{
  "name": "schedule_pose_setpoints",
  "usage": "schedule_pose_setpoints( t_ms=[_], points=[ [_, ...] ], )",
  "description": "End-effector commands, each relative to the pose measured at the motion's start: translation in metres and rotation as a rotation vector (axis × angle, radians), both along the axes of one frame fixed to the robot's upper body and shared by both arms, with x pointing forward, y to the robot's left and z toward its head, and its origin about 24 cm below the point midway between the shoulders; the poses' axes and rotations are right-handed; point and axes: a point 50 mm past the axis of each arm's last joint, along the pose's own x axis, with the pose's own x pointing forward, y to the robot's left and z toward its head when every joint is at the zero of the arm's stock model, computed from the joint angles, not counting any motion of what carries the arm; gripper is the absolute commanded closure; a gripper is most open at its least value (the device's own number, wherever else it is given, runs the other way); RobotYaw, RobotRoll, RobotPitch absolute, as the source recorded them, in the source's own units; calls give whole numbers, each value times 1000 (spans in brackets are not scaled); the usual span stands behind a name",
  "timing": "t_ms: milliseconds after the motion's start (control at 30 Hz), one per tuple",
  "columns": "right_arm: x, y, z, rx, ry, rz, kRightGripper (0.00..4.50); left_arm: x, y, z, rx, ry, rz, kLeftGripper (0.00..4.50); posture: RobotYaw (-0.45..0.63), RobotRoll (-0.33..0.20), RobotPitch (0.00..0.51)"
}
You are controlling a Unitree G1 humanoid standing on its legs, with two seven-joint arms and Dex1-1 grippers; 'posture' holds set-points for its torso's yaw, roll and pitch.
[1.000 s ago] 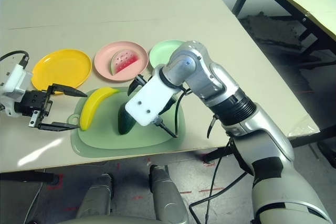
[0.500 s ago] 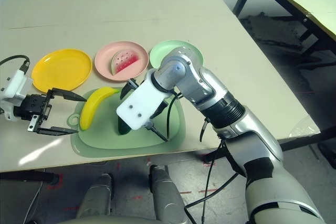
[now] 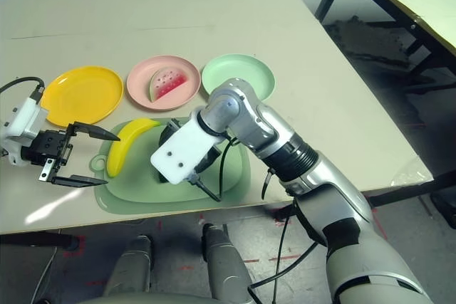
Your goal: Place the fruits into color-matched plates.
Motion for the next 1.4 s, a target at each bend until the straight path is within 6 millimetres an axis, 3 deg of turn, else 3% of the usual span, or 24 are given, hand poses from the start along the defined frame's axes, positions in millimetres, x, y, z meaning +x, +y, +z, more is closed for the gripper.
schedule_pose_setpoints(
  t_ms=[33,233,333,433,700,867,1000,1167,1300,1400],
  points=[
    [1,3,-6,-21,-10,6,49,-4,-1,-2,16,5,-20,0,-22,0,237],
    [3,0,-9,-40,-6,-12,49,-6,-2,-4,16,8,-22,0,-18,0,231],
    [4,-2,-10,-53,-2,-21,463,-5,-3,-4,12,5,-24,0,-18,0,229],
    [7,-3,-10,-58,-4,-40,1422,-4,-4,-4,11,1,-23,0,-25,0,227],
    [15,-8,-4,-62,-9,-86,1475,-1,-3,-4,12,-8,-14,0,-36,0,221],
    [28,-17,27,-31,-22,-153,1475,2,-6,1,-81,-4,21,0,-43,0,220],
    [62,-43,57,-16,-171,-319,1475,5,-13,8,-169,-19,80,0,-44,0,221],
    [103,-104,78,-22,-324,-631,1475,5,-16,9,-188,-21,131,0,-48,0,217],
    [115,-130,70,-14,-362,-784,1475,5,-15,7,-169,-21,135,0,-57,0,214],
    [120,-144,53,-19,-391,-863,1475,6,-15,8,-145,-31,123,0,-57,0,213]
  ],
)
